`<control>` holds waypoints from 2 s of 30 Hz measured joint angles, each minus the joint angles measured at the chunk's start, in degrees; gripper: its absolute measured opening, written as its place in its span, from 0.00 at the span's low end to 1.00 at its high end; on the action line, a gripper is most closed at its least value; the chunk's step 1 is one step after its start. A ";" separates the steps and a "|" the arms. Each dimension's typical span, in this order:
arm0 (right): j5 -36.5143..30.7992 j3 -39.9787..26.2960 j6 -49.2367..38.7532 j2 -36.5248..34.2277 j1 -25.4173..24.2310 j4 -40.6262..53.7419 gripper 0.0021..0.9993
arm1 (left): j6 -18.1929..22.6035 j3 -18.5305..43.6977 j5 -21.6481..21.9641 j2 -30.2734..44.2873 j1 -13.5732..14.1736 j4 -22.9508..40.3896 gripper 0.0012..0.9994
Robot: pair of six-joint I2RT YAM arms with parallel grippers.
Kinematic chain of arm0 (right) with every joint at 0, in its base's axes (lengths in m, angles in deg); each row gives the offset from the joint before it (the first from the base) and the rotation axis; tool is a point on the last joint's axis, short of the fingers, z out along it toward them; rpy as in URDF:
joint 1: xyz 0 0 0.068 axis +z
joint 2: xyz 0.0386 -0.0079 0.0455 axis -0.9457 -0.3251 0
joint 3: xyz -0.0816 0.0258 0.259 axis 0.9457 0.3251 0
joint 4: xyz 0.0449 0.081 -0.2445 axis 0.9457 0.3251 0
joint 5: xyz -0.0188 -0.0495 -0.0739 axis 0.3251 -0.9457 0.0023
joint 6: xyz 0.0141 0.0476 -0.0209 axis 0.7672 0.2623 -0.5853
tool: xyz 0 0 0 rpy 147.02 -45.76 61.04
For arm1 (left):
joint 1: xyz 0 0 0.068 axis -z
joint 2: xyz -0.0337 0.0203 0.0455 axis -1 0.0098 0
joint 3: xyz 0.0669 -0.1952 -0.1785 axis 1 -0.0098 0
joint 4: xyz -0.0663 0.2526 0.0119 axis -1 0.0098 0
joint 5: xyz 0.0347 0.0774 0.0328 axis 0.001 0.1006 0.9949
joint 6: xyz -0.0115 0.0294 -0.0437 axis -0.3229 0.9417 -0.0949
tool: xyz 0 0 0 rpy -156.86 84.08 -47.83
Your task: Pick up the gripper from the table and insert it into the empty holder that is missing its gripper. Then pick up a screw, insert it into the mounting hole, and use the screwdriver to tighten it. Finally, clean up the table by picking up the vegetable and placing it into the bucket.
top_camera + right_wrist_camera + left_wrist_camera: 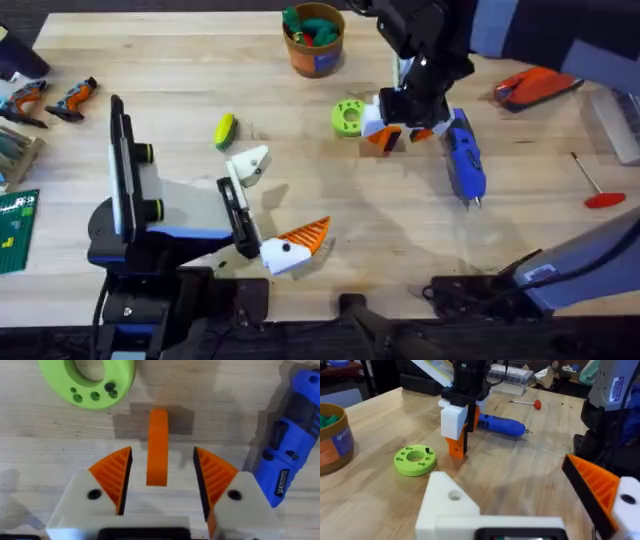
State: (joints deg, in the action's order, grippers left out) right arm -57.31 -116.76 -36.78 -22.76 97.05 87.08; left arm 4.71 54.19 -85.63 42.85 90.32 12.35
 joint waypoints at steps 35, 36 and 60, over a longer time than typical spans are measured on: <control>11.59 -5.35 0.04 20.65 0.00 -4.28 0.01 | 0.00 0.00 0.00 -0.02 0.00 0.00 0.99; 14.71 -1.09 0.05 24.29 0.00 -11.10 0.01 | 0.00 0.00 0.00 0.00 0.00 0.00 0.99; 64.73 43.09 24.45 32.63 -7.61 -80.23 0.01 | 0.00 0.00 -0.02 -0.02 0.00 0.00 0.99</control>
State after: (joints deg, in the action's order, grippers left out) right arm 7.41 -73.66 -12.33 9.87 89.44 6.86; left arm 4.71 54.19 -85.66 42.83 90.32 12.35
